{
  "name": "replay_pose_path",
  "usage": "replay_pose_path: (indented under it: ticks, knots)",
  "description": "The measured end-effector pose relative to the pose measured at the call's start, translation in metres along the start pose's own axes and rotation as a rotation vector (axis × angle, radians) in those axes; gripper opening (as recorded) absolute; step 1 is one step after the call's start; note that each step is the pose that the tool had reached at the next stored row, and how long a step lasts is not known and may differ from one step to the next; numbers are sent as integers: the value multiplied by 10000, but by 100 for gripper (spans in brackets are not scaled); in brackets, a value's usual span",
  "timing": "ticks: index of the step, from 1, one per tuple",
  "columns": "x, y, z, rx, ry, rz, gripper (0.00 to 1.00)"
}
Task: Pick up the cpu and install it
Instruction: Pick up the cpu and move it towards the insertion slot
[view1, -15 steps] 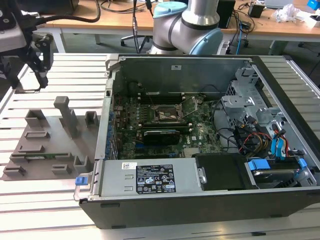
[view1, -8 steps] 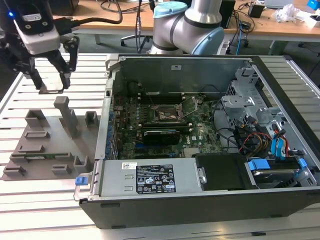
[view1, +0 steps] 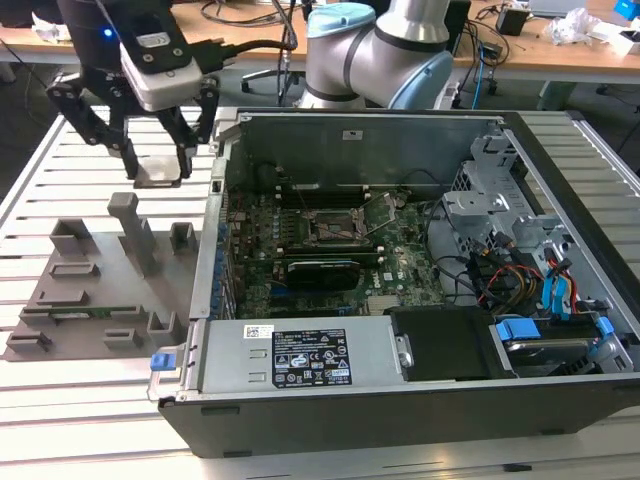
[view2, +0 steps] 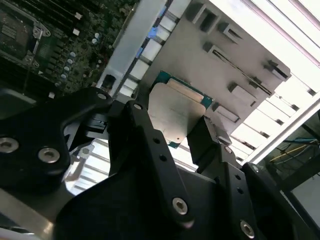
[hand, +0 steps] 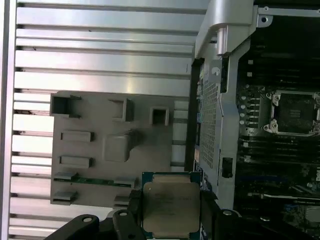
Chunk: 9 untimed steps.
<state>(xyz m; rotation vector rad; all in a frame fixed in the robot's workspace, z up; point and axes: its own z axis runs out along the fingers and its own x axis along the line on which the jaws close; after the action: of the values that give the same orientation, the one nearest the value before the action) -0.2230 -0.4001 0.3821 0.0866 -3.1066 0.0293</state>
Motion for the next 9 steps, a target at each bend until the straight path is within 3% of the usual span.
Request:
replay_pose_path:
  ticks: [2,4,9]
  knots:
    - [-169,-6,-1,-2,31,1,55]
    - [-261,-10,-1,-3,48,-2,55]
    - [-691,-17,1,-7,144,-2,55]
